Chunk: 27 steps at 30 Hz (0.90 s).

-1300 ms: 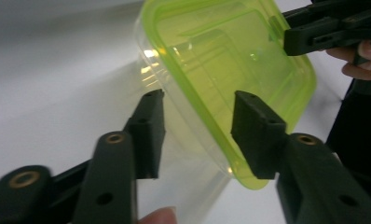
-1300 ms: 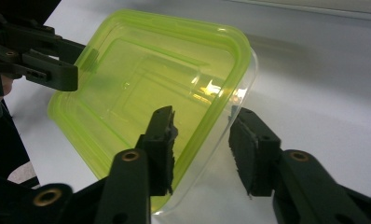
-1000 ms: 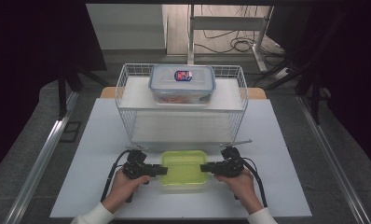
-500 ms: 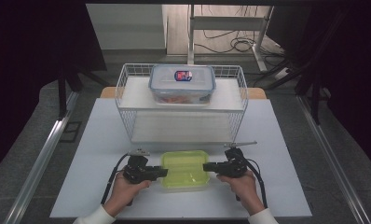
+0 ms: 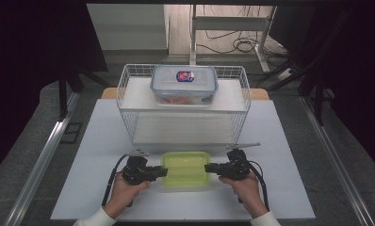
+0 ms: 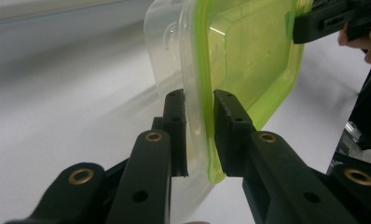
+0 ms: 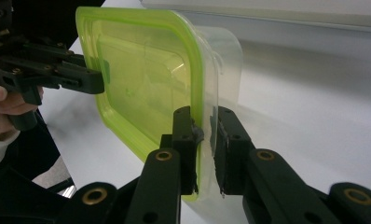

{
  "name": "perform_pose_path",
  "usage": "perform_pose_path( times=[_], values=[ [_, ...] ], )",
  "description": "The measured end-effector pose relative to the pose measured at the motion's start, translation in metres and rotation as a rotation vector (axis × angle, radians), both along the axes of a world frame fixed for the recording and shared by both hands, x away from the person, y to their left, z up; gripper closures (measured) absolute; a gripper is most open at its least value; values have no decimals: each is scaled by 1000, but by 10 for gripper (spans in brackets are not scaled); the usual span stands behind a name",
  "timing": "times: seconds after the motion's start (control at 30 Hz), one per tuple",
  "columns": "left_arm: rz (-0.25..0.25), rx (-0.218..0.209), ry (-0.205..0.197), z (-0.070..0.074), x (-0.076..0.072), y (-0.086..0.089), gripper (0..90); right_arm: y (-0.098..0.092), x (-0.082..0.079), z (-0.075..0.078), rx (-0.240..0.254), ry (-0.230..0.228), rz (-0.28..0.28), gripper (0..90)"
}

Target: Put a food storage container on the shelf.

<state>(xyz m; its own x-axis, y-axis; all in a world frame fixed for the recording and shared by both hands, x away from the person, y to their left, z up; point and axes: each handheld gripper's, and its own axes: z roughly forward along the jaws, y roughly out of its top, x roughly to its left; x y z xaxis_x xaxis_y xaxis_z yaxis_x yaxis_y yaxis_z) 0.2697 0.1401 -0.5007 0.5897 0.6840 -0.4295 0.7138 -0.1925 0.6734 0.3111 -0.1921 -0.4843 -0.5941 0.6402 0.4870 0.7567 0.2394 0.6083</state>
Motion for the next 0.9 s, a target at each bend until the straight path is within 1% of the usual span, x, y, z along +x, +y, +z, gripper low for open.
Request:
perform_pose_path(
  times=[0.13, 0.3, 0.47, 0.63, 0.73, 0.9],
  values=[
    [3, 3, -21, 4, -1, 1, 777, 2, -2, 1, -3, -11, 1, 799],
    [0, 3, -28, 5, -1, 2, 778, 2, -3, 4, 0, -29, 2, 799],
    [7, -2, -47, 9, -2, 3, 781, 2, -4, 8, -1, -47, 3, 799],
    [10, -4, -63, 12, -3, 3, 783, 4, -6, 13, -6, -80, 5, 799],
    [12, -7, -72, 14, -4, 3, 783, 3, -6, 14, -3, -86, 4, 800],
    [9, -4, -72, 15, -3, 3, 784, 4, -6, 15, -6, -94, 10, 800]
  ],
)
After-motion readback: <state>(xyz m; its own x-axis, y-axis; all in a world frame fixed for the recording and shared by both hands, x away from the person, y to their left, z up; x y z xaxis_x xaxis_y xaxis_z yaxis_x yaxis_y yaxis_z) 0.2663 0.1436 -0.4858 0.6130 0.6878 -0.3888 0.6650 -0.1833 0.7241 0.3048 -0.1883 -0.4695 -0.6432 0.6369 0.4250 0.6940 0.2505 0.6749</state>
